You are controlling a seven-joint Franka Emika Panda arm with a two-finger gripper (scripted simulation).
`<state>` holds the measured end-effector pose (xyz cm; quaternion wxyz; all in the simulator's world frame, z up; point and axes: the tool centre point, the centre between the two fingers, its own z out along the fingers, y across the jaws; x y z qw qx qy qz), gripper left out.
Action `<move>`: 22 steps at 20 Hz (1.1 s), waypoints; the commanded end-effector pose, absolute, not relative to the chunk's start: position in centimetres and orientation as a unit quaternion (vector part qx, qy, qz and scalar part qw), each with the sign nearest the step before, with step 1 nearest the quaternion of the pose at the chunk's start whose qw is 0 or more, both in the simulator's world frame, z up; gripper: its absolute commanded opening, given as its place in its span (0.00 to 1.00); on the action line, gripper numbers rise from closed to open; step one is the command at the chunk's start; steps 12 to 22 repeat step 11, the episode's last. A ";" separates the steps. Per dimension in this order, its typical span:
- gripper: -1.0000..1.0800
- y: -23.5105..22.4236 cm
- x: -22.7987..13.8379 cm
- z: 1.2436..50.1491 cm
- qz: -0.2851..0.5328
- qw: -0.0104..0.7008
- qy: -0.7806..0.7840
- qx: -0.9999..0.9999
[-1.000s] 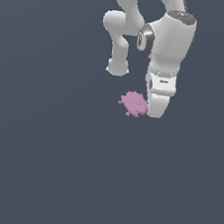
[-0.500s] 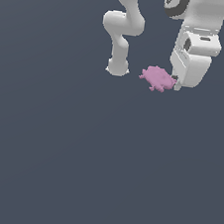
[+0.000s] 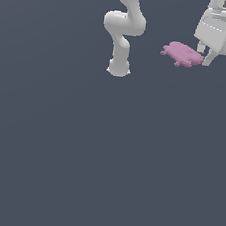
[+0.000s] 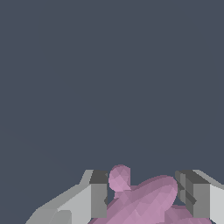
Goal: Pick up the object and move it to a goal position.
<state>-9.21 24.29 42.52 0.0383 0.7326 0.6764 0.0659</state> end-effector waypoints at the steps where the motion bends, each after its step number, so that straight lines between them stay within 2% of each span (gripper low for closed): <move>1: 0.00 25.0 -9.5 43.9 0.065 0.038 0.676 0.733; 8: 0.00 26.0 -9.9 45.7 0.066 0.038 0.675 0.734; 22: 0.00 26.0 -9.8 45.8 0.066 0.038 0.675 0.734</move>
